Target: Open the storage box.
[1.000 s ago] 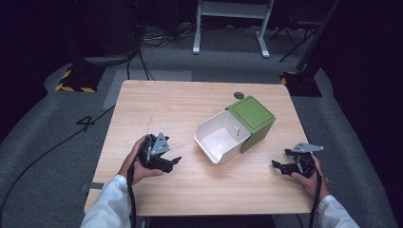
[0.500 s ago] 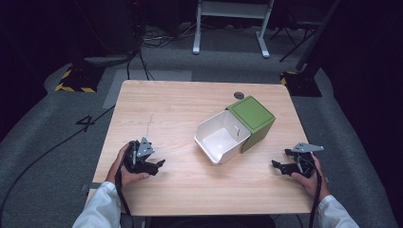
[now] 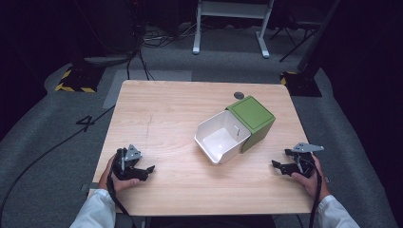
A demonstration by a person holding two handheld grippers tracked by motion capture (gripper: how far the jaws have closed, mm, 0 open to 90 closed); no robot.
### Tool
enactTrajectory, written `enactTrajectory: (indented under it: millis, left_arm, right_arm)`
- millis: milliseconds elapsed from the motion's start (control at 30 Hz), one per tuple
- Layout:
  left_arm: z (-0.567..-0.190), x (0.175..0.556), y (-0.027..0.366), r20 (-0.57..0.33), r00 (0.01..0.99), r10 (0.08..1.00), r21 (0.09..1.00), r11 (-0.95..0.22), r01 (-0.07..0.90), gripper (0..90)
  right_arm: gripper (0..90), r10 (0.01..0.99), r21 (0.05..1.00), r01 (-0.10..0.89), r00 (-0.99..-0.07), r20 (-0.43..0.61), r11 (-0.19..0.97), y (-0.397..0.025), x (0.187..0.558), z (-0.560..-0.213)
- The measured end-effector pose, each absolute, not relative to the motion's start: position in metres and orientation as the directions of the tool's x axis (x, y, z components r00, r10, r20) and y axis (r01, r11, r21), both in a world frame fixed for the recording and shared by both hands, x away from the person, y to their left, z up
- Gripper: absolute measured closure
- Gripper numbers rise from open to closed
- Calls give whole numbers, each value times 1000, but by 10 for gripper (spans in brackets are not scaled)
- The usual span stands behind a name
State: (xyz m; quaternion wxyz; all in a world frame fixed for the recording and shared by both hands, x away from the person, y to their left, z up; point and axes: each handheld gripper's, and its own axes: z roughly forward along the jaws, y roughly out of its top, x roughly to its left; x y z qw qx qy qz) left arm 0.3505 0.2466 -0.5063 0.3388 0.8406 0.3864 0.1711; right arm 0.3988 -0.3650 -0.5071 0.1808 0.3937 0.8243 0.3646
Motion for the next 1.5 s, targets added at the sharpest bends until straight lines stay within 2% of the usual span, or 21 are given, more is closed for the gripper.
enactTrajectory:
  millis: [167,1500]
  left_arm:
    - [-507,346,254,-7,610,793,697,-433,572,165]
    - [-507,349,252,-6,603,798,694,-431,577,151]
  right_arm:
    - [153,781,743,517,-625,-11,424,-365,399,-507]
    - [151,779,742,516,-627,-13,428,-365,399,-507]
